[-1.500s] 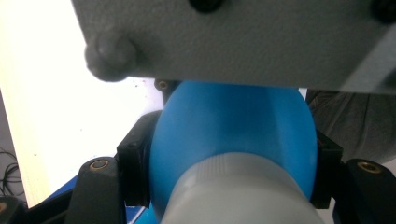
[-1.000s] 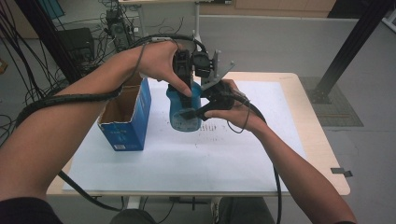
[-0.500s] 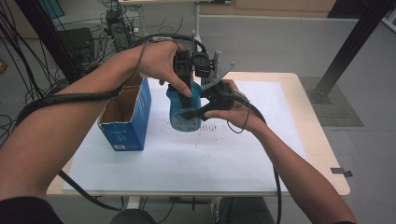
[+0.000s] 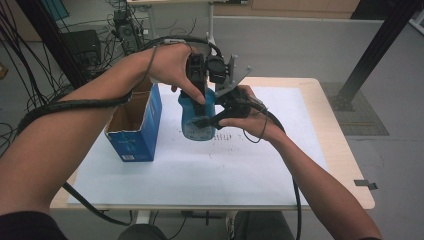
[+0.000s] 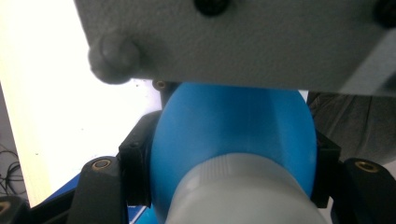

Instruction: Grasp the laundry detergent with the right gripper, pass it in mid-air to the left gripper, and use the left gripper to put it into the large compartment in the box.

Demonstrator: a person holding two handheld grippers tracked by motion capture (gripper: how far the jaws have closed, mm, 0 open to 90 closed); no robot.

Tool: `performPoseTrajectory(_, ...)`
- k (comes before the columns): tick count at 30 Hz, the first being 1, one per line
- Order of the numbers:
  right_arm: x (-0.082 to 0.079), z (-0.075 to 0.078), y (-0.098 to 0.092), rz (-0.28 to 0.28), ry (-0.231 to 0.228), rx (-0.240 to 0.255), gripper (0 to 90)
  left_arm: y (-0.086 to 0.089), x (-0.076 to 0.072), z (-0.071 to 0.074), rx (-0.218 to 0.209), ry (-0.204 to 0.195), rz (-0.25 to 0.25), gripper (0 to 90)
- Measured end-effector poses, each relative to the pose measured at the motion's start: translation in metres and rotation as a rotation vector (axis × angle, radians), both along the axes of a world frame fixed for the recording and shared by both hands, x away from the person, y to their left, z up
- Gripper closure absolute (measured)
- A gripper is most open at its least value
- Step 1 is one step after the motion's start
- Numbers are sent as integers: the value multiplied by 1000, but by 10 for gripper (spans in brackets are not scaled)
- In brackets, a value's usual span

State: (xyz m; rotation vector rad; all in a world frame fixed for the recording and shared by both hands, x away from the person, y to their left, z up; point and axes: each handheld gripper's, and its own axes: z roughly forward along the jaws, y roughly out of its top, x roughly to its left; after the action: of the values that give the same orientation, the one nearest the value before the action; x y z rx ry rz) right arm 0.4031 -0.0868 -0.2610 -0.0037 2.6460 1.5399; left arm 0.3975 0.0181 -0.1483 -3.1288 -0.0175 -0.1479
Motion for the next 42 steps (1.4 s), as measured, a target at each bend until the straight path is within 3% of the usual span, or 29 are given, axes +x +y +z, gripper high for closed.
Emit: performPoseTrajectory(42, 2, -8, 3, 12, 9, -5, 424, 3, 1, -8, 12, 11, -6, 373)
